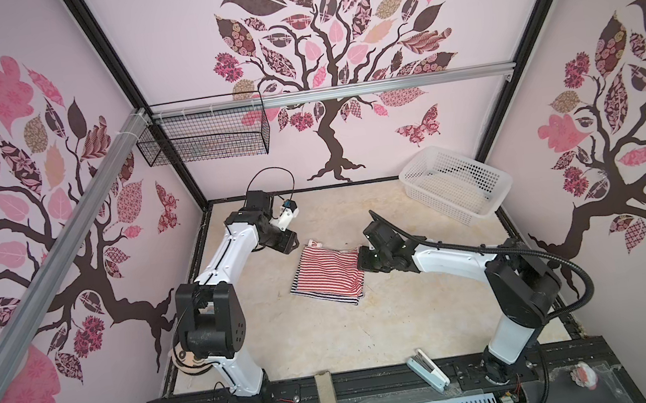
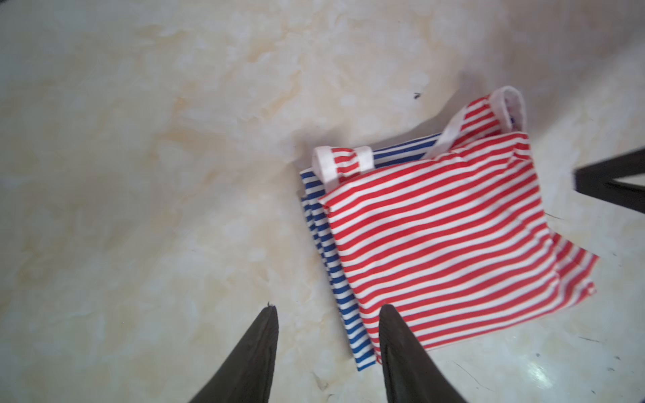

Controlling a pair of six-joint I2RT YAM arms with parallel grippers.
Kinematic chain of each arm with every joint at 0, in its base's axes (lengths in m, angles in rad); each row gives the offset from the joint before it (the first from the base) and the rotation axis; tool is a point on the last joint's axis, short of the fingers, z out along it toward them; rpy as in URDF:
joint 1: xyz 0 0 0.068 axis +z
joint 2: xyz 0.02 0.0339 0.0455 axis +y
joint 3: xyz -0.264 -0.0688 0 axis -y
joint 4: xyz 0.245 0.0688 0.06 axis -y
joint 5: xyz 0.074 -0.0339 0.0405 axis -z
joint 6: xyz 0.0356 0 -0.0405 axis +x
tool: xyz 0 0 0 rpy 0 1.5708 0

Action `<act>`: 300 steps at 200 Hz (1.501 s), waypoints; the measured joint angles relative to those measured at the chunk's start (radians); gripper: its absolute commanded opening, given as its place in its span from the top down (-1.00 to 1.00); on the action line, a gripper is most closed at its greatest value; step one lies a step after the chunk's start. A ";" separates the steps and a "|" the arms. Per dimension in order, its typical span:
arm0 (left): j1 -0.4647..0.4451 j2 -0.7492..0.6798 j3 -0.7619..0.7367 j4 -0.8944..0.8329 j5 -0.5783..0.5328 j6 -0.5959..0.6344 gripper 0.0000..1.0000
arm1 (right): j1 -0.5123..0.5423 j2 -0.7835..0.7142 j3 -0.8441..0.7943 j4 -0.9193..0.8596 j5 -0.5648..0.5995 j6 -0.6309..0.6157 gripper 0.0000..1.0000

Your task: Fold and stack the tank tops

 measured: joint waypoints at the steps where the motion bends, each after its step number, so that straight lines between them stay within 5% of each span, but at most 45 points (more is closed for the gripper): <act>1: -0.002 0.000 -0.004 0.000 0.003 0.000 0.05 | -0.001 0.005 0.004 0.000 -0.001 0.000 0.96; 49: -0.058 0.063 -0.147 -0.014 0.077 0.005 0.20 | -0.013 0.110 0.089 0.016 -0.037 -0.006 0.89; 139: -0.121 0.123 -0.224 -0.003 -0.028 0.059 0.25 | -0.148 0.144 -0.017 0.029 -0.065 -0.011 0.74; 170: -0.127 0.121 -0.226 0.000 -0.046 0.060 0.20 | -0.172 0.133 -0.026 0.057 -0.086 -0.029 0.23; 190: -0.127 0.114 -0.233 0.003 -0.043 0.059 0.19 | -0.163 0.103 -0.040 0.036 -0.090 -0.048 0.11; 263: -0.127 0.111 -0.240 0.014 -0.037 0.047 0.18 | -0.110 0.080 0.011 0.005 -0.120 -0.066 0.19; 300: -0.127 0.110 -0.242 0.018 -0.035 0.044 0.18 | -0.073 0.080 0.063 -0.001 -0.127 -0.076 0.50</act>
